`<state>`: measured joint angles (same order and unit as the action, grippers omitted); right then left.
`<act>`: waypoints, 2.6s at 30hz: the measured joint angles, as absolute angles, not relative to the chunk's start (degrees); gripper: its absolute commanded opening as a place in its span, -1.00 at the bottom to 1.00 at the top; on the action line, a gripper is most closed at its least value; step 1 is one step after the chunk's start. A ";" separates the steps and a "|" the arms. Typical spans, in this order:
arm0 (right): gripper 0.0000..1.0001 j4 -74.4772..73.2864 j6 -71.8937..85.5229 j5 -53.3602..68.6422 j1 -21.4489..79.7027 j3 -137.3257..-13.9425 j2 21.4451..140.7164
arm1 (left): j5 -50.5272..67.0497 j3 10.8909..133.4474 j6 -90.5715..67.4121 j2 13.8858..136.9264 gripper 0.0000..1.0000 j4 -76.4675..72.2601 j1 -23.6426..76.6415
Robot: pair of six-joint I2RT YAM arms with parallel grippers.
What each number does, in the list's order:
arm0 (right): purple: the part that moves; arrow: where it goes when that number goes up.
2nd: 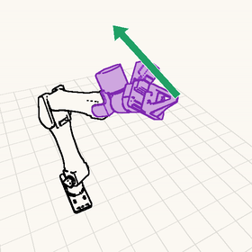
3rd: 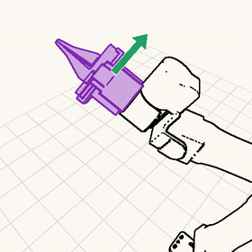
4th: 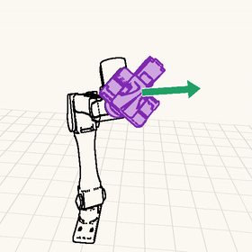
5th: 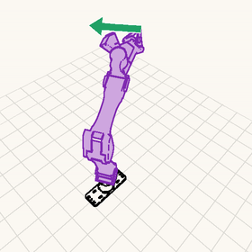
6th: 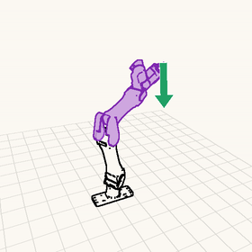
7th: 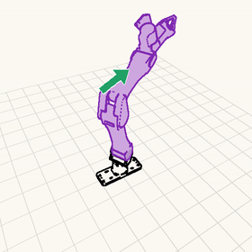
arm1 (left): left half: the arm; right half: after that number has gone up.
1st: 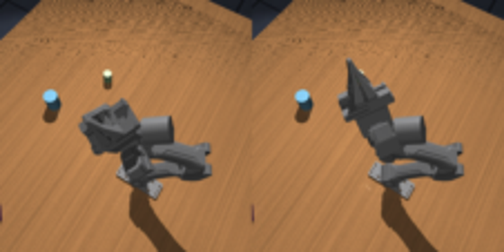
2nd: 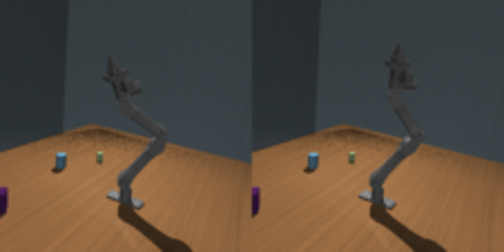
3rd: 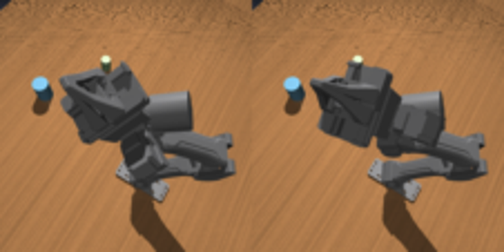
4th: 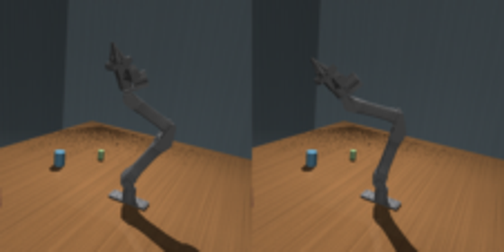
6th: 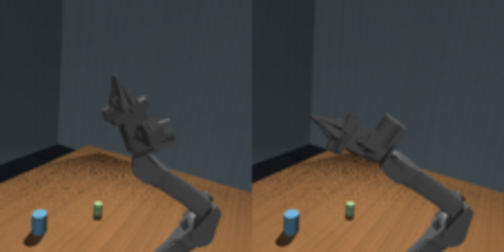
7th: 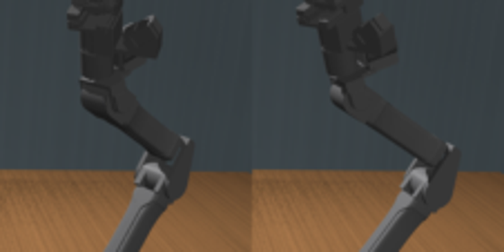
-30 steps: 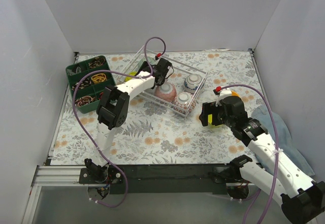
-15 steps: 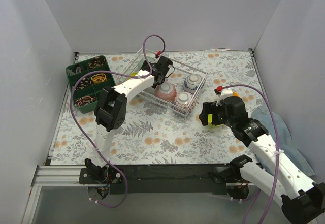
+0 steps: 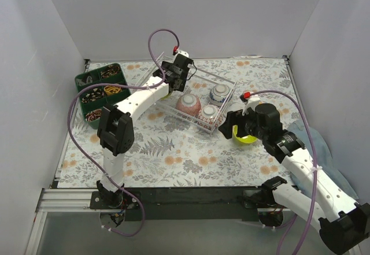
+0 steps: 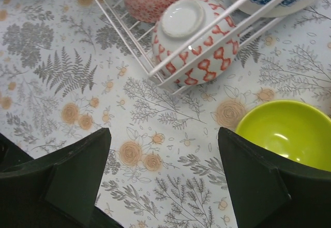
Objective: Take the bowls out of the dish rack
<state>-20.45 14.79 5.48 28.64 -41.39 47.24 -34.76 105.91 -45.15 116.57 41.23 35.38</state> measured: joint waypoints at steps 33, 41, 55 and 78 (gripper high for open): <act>0.71 2.07 9.61 29.71 28.64 -61.71 71.68 | 4.01 80.14 -88.77 85.30 -0.95 16.16 35.07; 0.05 2.87 9.30 35.16 28.67 -62.89 75.11 | 8.38 73.08 -96.01 83.05 -0.96 9.87 35.05; -0.97 0.67 9.23 37.30 29.56 -62.85 74.54 | 8.71 66.87 -98.91 78.85 0.44 4.95 35.14; -0.97 -38.68 6.26 1.13 29.23 -60.31 60.45 | -8.49 66.02 -65.67 69.60 0.96 9.28 35.05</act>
<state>-38.68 6.26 1.13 29.23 -60.31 60.45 -8.49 66.02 -65.67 69.60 9.28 35.05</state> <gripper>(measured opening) 0.056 0.982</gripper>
